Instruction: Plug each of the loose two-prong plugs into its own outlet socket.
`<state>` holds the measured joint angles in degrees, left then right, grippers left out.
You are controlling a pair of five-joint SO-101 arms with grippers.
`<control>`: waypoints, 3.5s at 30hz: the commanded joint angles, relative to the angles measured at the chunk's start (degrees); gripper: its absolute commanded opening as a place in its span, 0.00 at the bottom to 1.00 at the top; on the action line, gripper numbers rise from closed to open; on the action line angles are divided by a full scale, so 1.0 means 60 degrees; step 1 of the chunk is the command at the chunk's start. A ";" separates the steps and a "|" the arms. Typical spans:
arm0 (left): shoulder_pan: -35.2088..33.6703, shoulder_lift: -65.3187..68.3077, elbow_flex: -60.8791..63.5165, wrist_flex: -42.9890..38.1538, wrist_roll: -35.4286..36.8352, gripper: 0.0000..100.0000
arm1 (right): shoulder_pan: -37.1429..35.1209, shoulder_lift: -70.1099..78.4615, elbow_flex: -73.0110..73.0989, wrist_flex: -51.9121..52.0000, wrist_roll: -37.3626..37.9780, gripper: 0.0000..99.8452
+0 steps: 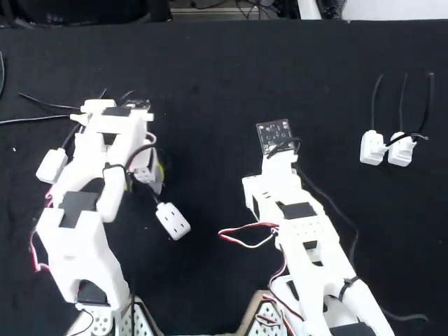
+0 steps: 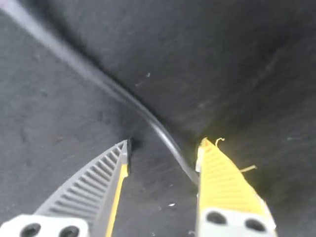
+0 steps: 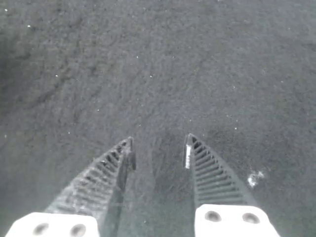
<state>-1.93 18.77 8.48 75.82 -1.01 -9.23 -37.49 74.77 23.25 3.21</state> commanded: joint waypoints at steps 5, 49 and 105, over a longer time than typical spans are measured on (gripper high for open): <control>-0.0989 -0.0864 0.0344 0.0645 -0.0821 0.22 | 0.0147 -0.0315 -0.0242 -0.0220 -0.0088 0.16; 0.3802 -0.6989 0.5106 -0.2681 -0.0381 0.22 | 0.0733 -0.0315 -0.0315 -0.0220 -0.0117 0.16; -0.7128 -0.0498 -0.1062 0.1832 -0.9172 0.03 | 0.0718 -0.0300 -0.0315 -0.0220 -0.0103 0.16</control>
<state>-42.81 16.31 8.31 81.63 -55.87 -6.07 -37.49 74.77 23.25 2.68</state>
